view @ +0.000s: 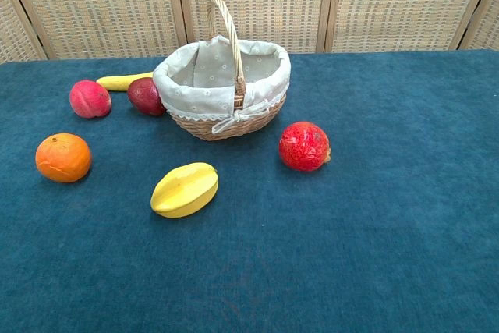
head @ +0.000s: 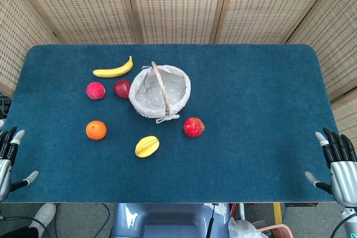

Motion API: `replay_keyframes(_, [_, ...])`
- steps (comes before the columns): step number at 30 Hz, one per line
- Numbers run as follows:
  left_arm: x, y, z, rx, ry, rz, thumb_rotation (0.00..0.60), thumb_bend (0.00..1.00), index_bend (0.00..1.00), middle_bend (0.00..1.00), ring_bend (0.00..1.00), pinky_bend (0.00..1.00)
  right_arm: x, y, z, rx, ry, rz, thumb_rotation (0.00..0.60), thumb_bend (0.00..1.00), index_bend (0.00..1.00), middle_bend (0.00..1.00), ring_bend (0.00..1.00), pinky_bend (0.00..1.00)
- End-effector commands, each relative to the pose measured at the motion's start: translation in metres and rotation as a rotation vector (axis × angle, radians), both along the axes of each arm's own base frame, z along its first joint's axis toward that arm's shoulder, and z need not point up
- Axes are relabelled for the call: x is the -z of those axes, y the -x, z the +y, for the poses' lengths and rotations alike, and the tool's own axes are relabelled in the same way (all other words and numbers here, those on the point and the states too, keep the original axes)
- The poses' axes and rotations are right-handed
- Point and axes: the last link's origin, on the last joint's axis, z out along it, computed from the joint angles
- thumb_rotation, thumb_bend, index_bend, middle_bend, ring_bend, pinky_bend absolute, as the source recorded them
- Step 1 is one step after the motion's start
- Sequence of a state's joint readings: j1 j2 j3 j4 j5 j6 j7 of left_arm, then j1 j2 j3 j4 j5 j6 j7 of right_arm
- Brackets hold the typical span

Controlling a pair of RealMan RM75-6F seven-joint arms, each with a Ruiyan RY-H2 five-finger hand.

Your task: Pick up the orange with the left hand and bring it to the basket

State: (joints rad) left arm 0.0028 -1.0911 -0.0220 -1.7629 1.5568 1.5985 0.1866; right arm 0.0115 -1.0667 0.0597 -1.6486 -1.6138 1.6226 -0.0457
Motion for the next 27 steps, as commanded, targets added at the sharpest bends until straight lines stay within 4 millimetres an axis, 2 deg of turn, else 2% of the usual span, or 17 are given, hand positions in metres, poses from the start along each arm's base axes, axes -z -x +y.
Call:
replay_keyframes(1, [0.000,0.000,0.000,-0.001,0.002,0.002,0.600,0.00,0.00,0.00,0.00,0.00,0.000,0.000,0.000,0.001,-0.001,0.000,0.600,0.00,0.00,0.00,0.00,0.00])
replay_keyframes(6, [0.005,0.004,0.007,-0.012,0.037,0.004,0.600,0.00,0.00,0.00,0.00,0.00,-0.001,0.000,0.000,0.003,0.000,-0.003,0.600,0.00,0.00,0.00,0.00,0.00])
replay_keyframes(10, [0.018,0.013,0.047,-0.006,0.104,0.020,0.600,0.00,0.00,0.00,0.00,0.00,0.000,0.000,-0.001,0.004,-0.004,-0.002,0.600,0.00,0.00,0.00,0.00,0.00])
replay_keyframes(12, [0.024,0.017,0.060,-0.011,0.141,0.015,0.600,0.00,0.00,0.00,0.00,0.00,0.001,0.001,-0.002,0.007,-0.007,0.000,0.600,0.00,0.00,0.00,0.00,0.00])
replay_keyframes(16, [0.059,0.024,0.122,0.005,0.308,0.001,0.600,0.00,0.00,0.00,0.00,0.00,0.004,0.003,-0.008,0.026,-0.015,0.011,0.600,0.00,0.00,0.00,0.00,0.00])
replay_keyframes(17, [0.066,0.025,0.132,0.010,0.339,-0.009,0.600,0.00,0.00,0.00,0.00,0.00,0.005,0.003,-0.009,0.030,-0.016,0.013,0.600,0.00,0.00,0.00,0.00,0.00])
replay_keyframes(21, [0.088,0.026,0.156,0.047,0.409,-0.024,0.600,0.00,0.00,0.00,0.00,0.00,0.006,0.006,-0.013,0.050,-0.014,0.021,0.600,0.00,0.00,0.00,0.00,0.00])
replay_keyframes(27, [0.108,0.018,0.179,0.093,0.414,-0.048,0.600,0.00,0.00,0.00,0.00,0.00,0.007,0.009,-0.017,0.075,-0.012,0.031,0.600,0.00,0.00,0.00,0.00,0.00])
